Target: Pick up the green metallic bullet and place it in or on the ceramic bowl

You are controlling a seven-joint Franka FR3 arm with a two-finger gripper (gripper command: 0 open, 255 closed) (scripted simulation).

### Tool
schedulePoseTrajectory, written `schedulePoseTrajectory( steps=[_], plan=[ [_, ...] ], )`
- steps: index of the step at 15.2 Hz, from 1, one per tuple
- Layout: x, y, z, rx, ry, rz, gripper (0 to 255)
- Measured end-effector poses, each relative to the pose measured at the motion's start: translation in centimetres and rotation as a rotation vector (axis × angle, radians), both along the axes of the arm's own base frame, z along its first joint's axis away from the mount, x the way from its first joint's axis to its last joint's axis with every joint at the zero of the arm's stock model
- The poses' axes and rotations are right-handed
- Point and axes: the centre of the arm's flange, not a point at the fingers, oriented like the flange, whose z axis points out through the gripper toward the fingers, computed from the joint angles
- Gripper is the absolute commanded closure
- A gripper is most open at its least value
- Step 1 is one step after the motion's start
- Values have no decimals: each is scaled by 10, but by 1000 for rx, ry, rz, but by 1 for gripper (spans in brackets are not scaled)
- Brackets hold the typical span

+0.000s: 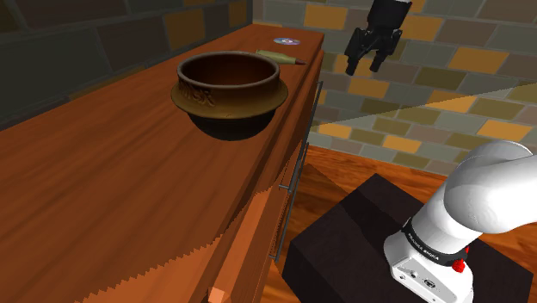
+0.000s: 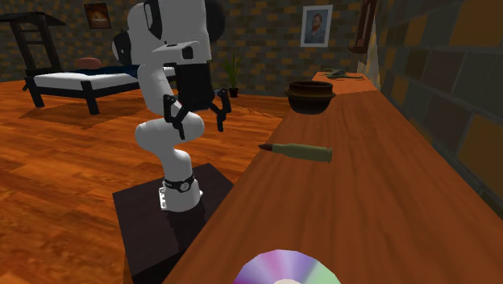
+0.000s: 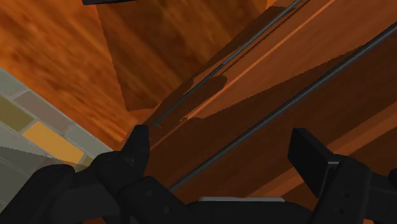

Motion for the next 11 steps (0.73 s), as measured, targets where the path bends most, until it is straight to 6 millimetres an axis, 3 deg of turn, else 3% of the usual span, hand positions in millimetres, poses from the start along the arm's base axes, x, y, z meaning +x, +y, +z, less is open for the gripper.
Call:
schedulePoseTrajectory(
  steps=[3, 11],
  plan=[
    [16, 4, 2, 0, 2, 53, 0],
    [113, 35, 18, -4, 20, 399, 0]
  ],
)
